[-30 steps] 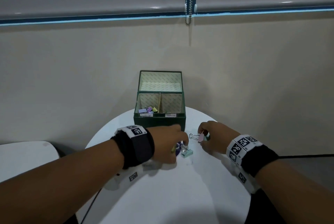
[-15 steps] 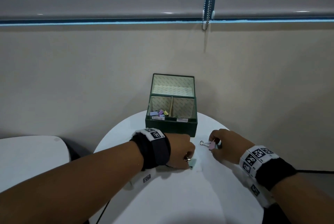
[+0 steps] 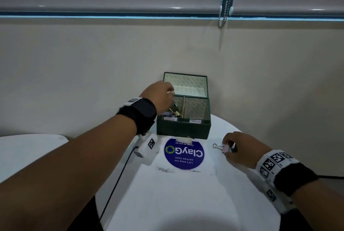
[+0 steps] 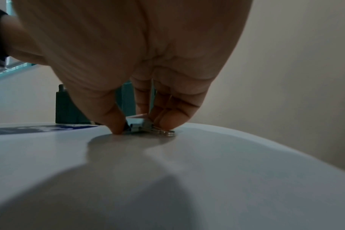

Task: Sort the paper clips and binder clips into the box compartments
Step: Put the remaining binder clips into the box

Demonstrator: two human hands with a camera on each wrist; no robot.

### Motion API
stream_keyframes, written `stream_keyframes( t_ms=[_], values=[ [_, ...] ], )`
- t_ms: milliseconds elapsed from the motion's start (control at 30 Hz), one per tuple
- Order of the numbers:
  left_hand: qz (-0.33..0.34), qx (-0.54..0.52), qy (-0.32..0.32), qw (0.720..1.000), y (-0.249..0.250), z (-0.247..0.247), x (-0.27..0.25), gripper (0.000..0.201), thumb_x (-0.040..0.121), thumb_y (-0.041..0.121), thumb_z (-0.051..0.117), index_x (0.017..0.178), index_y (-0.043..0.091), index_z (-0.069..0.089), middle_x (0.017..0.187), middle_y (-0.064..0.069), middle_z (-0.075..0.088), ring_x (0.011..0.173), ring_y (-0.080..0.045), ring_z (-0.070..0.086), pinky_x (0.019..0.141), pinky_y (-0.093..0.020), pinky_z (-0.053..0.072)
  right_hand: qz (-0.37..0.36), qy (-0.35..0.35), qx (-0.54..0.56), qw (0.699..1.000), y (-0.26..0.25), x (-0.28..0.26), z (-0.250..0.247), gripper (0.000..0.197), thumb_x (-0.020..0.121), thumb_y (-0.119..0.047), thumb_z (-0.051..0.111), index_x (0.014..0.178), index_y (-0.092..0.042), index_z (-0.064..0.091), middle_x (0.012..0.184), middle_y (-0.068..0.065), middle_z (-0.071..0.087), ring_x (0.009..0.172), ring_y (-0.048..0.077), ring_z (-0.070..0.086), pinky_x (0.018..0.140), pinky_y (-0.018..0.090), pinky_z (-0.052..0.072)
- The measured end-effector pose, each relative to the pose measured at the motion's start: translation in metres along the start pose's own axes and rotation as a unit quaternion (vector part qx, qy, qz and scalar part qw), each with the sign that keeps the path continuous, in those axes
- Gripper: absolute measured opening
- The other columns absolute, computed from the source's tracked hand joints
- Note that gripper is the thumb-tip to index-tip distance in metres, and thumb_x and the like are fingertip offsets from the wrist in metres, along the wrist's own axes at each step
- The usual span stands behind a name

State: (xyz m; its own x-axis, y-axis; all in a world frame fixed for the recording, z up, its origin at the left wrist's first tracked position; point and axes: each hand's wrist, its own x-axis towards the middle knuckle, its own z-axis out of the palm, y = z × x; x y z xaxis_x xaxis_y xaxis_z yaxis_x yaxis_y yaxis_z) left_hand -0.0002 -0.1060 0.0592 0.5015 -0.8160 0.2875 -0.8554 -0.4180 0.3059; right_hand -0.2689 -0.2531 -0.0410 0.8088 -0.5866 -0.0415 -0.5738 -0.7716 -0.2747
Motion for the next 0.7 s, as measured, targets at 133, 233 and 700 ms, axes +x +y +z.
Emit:
stream_keyframes(
  t_ms=[133,233,700],
  values=[
    [-0.081,-0.019,-0.079,0.993,-0.022,0.011,-0.011,0.047,0.099,0.023,0.049,0.143,0.012,0.036,0.132,-0.015,0.054,0.112,-0.033,0.059,0.090,-0.036,0.049,-0.020,0.038,0.023,0.999,-0.006,-0.005,-0.005,0.008,0.085,-0.034,0.066,0.090,-0.034,0.060,0.089,-0.011,0.062,0.074,0.005,0.059,0.067,0.020,0.047],
    [-0.105,-0.116,-0.137,0.978,-0.034,0.025,-0.020,0.039,0.102,0.020,0.043,0.139,0.010,0.041,0.119,-0.018,0.064,0.095,-0.035,0.069,0.076,-0.043,0.061,-0.040,0.092,0.070,0.993,-0.018,-0.009,-0.017,0.015,0.084,-0.028,0.072,0.090,-0.035,0.060,0.091,-0.013,0.064,0.074,0.006,0.061,0.065,0.016,0.044],
    [-0.092,-0.087,-0.064,0.990,-0.021,0.028,-0.085,0.027,0.100,0.022,0.040,0.125,0.016,0.050,0.101,-0.010,0.067,0.085,-0.030,0.065,0.075,-0.037,0.054,-0.071,0.092,0.192,0.974,-0.160,0.047,-0.052,0.047,0.081,-0.044,0.079,0.122,-0.026,0.063,0.118,-0.011,0.061,0.101,0.007,0.060,0.088,0.023,0.048]
  ],
)
